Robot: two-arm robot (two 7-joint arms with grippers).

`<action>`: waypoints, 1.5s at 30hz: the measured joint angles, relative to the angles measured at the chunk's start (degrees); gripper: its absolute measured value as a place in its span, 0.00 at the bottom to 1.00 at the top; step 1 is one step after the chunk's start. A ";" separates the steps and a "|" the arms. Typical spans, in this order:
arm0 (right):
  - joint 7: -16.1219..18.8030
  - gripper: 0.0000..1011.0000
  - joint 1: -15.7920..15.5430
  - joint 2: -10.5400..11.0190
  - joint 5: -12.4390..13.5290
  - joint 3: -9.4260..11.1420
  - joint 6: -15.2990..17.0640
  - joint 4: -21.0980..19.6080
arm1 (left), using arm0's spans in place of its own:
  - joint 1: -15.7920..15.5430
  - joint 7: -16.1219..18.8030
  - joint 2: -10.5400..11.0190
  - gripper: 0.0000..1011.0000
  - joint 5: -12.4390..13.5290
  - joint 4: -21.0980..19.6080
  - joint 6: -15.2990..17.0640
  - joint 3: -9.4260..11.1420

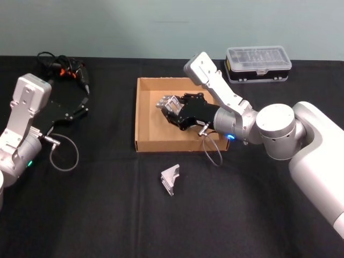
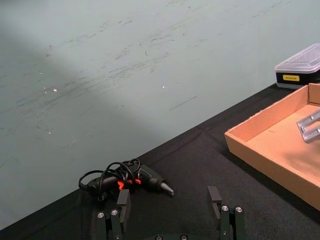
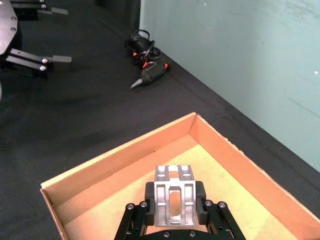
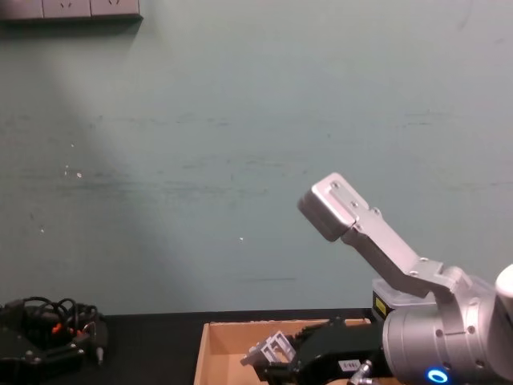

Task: Use one hand to pick up the angle iron from the table and place it into the box.

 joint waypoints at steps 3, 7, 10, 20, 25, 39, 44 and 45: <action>0.15 0.45 0.01 -0.23 -0.23 0.06 0.13 0.46 | 0.00 0.00 0.00 0.99 0.00 0.00 0.00 0.00; 0.27 0.45 -0.23 -0.34 -0.38 0.28 0.45 0.58 | 0.00 0.00 0.00 0.99 0.00 0.00 0.00 0.00; 0.13 0.45 -0.51 -0.37 -0.65 0.48 0.89 0.42 | 0.00 0.00 0.00 0.99 0.00 0.00 0.00 0.00; 0.04 0.75 -1.00 -0.50 -1.10 1.01 1.33 0.03 | 0.00 0.00 0.00 0.99 0.00 0.00 0.00 0.00; -0.01 0.88 -1.50 -0.41 -1.11 1.47 1.34 -0.69 | 0.00 0.00 0.00 0.99 0.00 0.00 0.00 0.00; -1.07 0.99 -3.10 0.12 -0.98 2.71 1.39 -3.34 | 0.00 0.00 0.00 0.99 0.00 0.00 0.00 0.00; -1.67 0.99 -4.84 0.83 0.33 4.38 2.20 -6.85 | 0.00 0.00 0.00 0.99 0.00 0.00 0.00 0.00; -1.91 0.99 -5.70 1.31 0.95 5.06 2.63 -8.83 | 0.00 0.00 0.00 0.99 0.00 0.00 0.00 0.00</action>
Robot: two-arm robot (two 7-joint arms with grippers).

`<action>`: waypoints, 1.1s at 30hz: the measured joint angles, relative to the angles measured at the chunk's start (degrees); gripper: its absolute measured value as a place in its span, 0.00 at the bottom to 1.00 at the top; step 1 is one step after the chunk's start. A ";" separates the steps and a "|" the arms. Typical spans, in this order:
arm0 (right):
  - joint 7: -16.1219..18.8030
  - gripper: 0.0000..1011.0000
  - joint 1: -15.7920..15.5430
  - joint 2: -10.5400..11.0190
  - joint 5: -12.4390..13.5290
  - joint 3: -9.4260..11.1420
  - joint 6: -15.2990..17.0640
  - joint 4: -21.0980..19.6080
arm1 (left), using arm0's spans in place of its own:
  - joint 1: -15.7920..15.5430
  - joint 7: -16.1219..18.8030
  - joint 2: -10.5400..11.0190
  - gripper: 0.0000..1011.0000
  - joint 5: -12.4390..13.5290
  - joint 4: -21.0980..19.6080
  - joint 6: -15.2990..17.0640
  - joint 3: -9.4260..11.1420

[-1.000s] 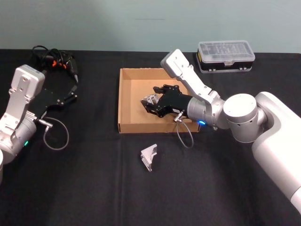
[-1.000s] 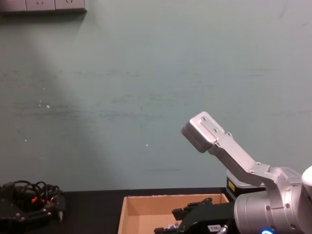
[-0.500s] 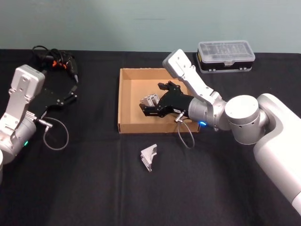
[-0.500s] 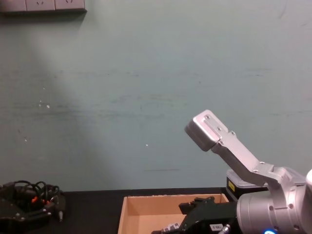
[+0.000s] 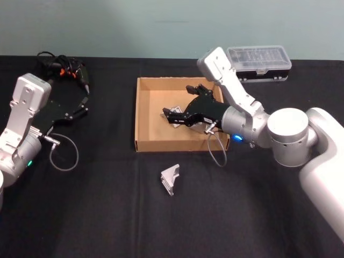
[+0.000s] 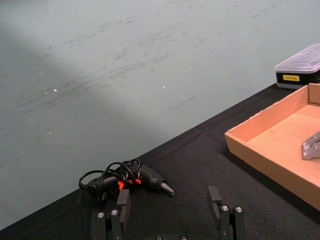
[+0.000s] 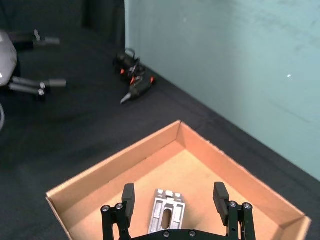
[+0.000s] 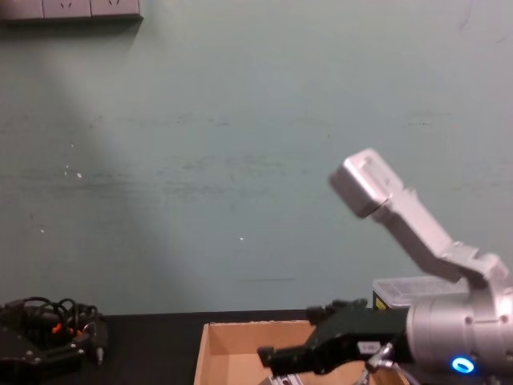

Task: Use one hand to pick up the angle iron from the table and place it into the box.

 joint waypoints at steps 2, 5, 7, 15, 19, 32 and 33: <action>-0.26 0.99 -0.81 0.48 0.48 0.59 0.38 -1.85 | 0.00 0.00 0.00 0.99 0.00 0.00 0.00 0.00; -0.61 0.99 -3.06 2.02 1.73 1.99 1.28 -6.96 | 0.00 0.00 0.00 0.99 0.00 0.00 0.00 0.00; -0.78 0.99 -4.98 3.43 2.77 3.09 2.06 -11.32 | 0.00 0.00 0.00 0.99 0.00 0.00 0.00 0.01; -0.72 0.99 -11.95 8.44 6.16 5.43 5.06 -24.57 | 0.00 0.00 0.00 0.99 0.00 0.00 0.00 0.01; -0.20 0.99 -16.05 11.34 7.99 5.91 6.87 -30.69 | 0.00 0.00 0.00 0.99 0.00 0.00 0.00 0.00; -0.99 0.99 -26.76 18.21 12.02 6.98 11.27 -41.44 | 0.00 0.00 0.00 0.99 0.00 0.00 0.00 0.00; -1.20 0.99 -27.24 18.48 12.08 6.95 11.42 -41.68 | 0.00 0.00 0.00 0.99 0.00 0.00 0.00 0.00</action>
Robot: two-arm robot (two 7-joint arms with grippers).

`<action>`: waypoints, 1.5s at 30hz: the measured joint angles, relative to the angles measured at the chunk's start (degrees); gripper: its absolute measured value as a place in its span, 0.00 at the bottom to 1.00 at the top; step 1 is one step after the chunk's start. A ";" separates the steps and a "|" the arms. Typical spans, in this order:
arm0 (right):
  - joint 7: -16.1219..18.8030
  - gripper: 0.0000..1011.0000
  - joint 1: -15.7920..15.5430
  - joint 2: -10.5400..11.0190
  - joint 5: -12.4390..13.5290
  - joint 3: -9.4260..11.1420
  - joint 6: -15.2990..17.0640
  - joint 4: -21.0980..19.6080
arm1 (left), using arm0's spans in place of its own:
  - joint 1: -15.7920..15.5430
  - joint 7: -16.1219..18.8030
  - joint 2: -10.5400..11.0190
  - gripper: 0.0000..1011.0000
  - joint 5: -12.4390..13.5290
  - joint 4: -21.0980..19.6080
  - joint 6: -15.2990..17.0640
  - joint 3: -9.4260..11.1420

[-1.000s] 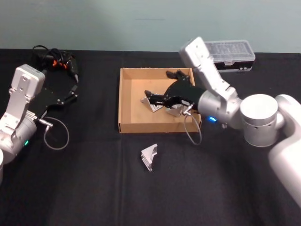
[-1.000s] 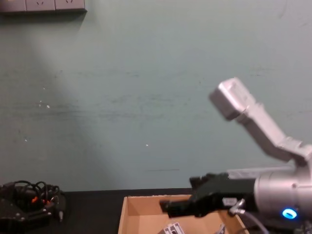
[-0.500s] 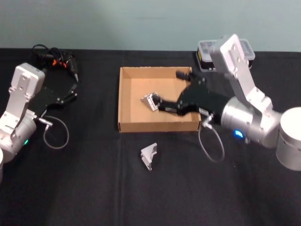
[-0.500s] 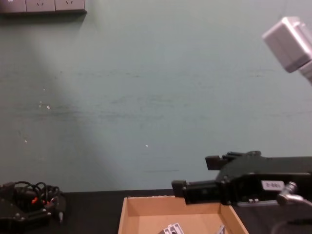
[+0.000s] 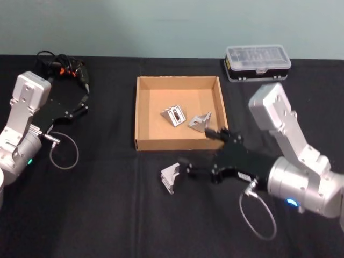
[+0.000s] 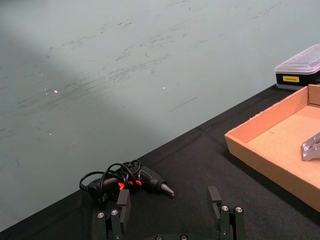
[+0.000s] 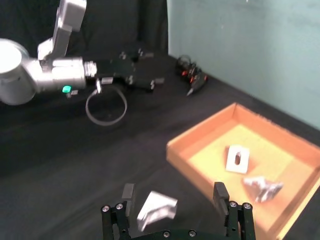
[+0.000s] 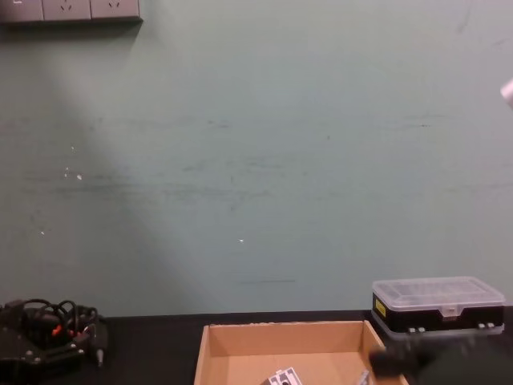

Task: Use one hand to pick up the angle iron from the table and place it into the box.

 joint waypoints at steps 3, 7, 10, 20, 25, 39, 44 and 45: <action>-0.45 0.99 -1.66 0.99 -0.08 -0.60 0.34 -0.67 | 0.00 0.00 0.00 0.99 0.00 0.00 0.00 0.00; -0.74 0.99 -2.77 1.67 -0.49 -1.46 0.42 -0.80 | 0.00 0.00 0.00 0.99 0.00 0.00 0.00 0.00; -0.84 0.99 -3.08 1.93 -1.17 -2.21 0.42 -0.54 | 0.00 0.00 0.00 0.99 0.00 0.00 0.00 0.00; -0.65 0.99 -2.96 1.50 -3.40 -4.57 0.39 1.46 | 0.00 0.00 0.00 0.99 0.00 0.00 0.00 0.00; -0.30 0.99 -2.28 0.40 -4.69 -6.00 0.05 3.42 | 0.00 0.00 0.00 0.99 0.00 0.00 0.00 0.00; 0.93 0.99 0.78 -3.75 -5.73 -8.37 -0.32 8.01 | 0.00 0.00 0.00 0.99 0.00 0.00 0.00 0.00; 1.21 0.99 1.40 -4.43 -5.69 -8.57 -0.17 8.92 | 0.00 0.00 0.00 0.99 0.00 0.00 0.00 0.00; 1.24 0.99 1.55 -4.58 -5.67 -8.62 -0.10 9.16 | 0.00 0.00 0.00 0.99 0.00 0.00 0.00 0.00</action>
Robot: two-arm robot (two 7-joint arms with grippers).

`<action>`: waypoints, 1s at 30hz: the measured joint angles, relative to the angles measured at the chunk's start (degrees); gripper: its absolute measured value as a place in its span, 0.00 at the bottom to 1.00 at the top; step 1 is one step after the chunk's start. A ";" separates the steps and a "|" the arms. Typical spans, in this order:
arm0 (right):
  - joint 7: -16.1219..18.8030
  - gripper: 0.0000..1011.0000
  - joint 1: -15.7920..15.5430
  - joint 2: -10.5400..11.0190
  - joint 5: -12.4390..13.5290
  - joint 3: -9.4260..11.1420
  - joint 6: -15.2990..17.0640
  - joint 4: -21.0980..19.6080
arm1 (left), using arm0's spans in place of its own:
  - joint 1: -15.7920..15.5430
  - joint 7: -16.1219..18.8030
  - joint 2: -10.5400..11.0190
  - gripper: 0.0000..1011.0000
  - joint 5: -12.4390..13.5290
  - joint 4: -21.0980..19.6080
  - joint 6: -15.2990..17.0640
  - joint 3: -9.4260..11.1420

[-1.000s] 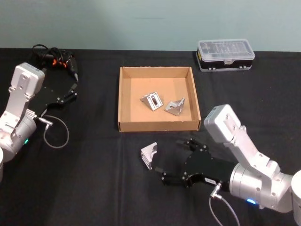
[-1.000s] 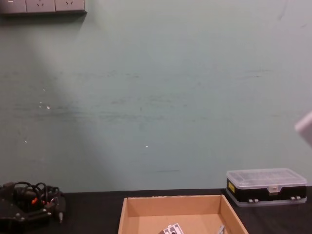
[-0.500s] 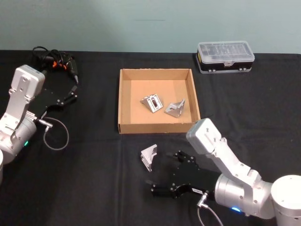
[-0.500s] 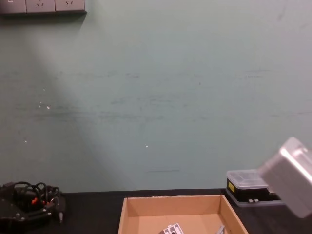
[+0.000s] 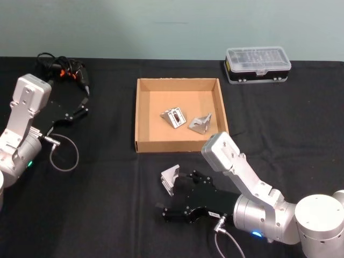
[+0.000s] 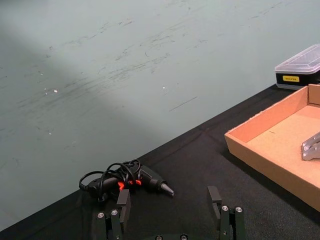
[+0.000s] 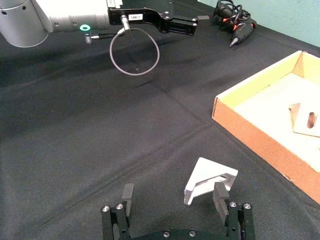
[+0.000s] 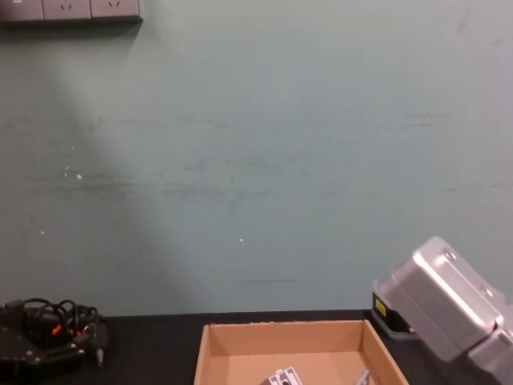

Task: Use one hand to pick up the angle iron from the table and place it into the box.

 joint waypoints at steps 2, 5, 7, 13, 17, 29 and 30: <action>0.03 0.99 0.10 -0.09 0.03 -0.05 0.06 0.21 | 0.00 0.00 0.00 0.99 0.00 0.00 0.00 0.00; 0.06 0.99 0.35 -0.27 0.08 -0.14 0.25 0.57 | 0.00 0.00 0.00 0.99 0.00 0.00 0.00 0.00; 0.07 0.99 0.55 -0.43 0.09 -0.23 0.36 0.86 | 0.00 0.00 0.00 0.99 0.00 0.00 0.00 0.00; 0.02 0.99 0.96 -0.84 0.02 -0.43 0.43 1.54 | 0.00 0.00 0.00 0.99 0.00 0.00 0.00 0.00; 0.01 0.99 1.19 -1.05 -0.16 -0.64 0.46 2.00 | 0.00 0.00 0.00 0.99 0.00 0.00 0.00 0.00; -0.60 0.99 2.04 -2.20 -1.82 -1.26 0.26 3.79 | 0.00 0.00 0.00 0.99 0.00 0.00 0.00 0.00; -0.67 0.99 2.08 -2.27 -1.90 -1.28 0.25 3.87 | 0.00 0.00 0.00 0.99 0.00 0.00 0.00 0.00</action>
